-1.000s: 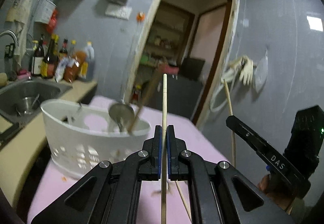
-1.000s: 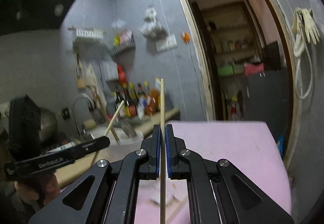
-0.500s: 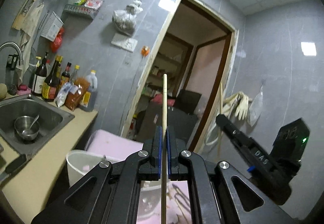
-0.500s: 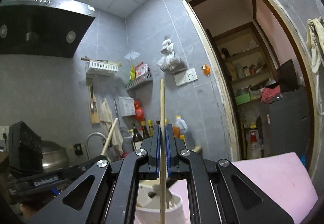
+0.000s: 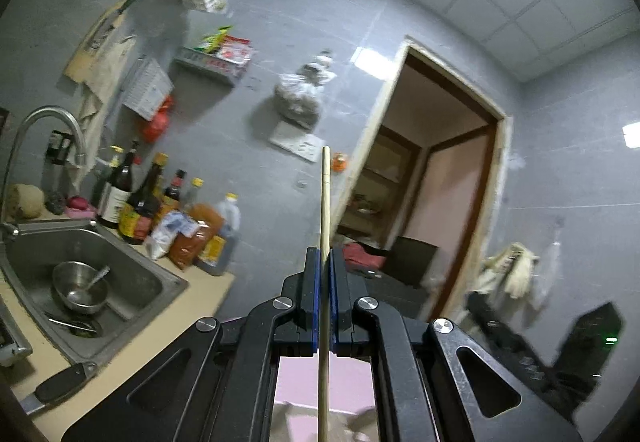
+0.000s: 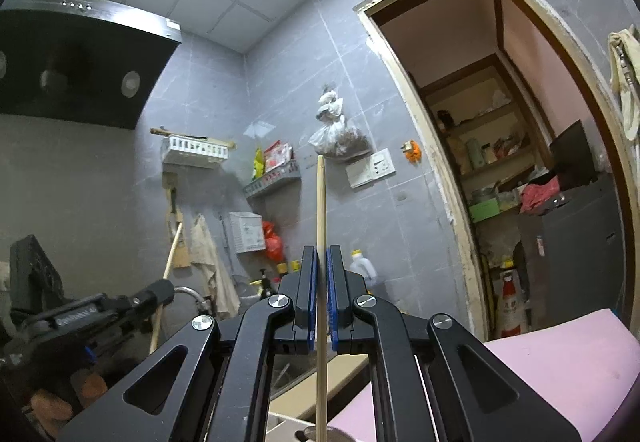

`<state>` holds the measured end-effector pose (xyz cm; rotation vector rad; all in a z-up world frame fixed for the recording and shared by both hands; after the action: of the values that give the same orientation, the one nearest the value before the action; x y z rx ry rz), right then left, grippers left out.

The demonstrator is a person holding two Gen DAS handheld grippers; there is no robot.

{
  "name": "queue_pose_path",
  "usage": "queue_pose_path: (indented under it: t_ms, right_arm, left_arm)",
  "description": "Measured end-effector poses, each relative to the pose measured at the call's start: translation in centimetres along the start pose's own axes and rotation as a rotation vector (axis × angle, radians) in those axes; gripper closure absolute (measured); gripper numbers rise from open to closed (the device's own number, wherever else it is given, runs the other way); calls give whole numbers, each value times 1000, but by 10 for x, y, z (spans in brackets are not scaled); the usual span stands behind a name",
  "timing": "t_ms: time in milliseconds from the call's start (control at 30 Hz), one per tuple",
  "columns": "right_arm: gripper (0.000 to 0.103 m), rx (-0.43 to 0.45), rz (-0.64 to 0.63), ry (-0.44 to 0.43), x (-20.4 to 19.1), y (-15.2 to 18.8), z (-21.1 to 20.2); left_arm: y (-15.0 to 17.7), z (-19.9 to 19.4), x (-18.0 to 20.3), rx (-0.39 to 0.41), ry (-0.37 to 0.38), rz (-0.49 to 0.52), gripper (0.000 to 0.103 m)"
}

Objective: Organize utensils
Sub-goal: 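Lower the chopsticks into the caddy and open both tools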

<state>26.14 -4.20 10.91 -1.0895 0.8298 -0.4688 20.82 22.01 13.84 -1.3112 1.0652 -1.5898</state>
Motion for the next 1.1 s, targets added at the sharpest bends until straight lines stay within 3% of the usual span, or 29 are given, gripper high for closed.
queue_pose_path:
  t_ms: [200, 700, 900, 1100]
  right_arm:
    - [100, 17, -38, 65, 1, 19, 11]
    - [100, -124, -101, 124, 6, 53, 18]
    - [100, -194, -122, 118, 6, 56, 9]
    - [99, -274, -99, 110, 9, 59, 5]
  left_arm:
    - [31, 24, -15, 6, -85, -13, 101]
    - [86, 27, -1, -46, -115, 113, 101]
    - [101, 23, 12, -126, -121, 182, 100]
    - [113, 22, 16, -273, -85, 193, 99]
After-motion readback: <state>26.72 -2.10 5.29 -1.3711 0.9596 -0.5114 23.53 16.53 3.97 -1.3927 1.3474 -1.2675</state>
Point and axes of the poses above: each gripper's, at about its wrist camera, not at the fingertips, and z roughly the way its jaws point, x to its right, y to its underside, the point moved 2 cm from there along z, roughly the way its jaws point, and after that the axes turned 6 degrees about z, right-handed, at the moved point
